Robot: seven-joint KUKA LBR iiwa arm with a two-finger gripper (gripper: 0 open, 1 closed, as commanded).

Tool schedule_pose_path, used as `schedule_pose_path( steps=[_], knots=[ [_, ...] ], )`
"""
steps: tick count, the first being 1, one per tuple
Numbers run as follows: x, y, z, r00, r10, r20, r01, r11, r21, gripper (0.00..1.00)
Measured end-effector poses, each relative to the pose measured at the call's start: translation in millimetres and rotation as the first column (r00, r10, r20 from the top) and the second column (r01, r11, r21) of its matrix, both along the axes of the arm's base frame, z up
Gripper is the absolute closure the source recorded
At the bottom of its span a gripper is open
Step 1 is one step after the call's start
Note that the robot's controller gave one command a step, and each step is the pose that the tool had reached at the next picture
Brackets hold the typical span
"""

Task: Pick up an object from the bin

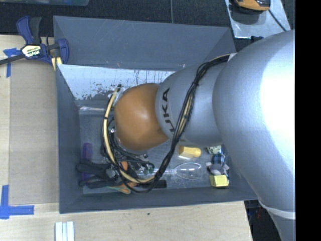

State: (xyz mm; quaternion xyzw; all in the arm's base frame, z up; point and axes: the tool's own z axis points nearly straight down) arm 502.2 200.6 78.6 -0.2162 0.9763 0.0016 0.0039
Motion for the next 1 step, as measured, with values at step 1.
schedule_pose_path(
  steps=[1],
  knots=[
    [-0.5,-0.3,19.9,1.000,0.000,0.000,0.000,1.000,0.000,1.00]
  ],
)
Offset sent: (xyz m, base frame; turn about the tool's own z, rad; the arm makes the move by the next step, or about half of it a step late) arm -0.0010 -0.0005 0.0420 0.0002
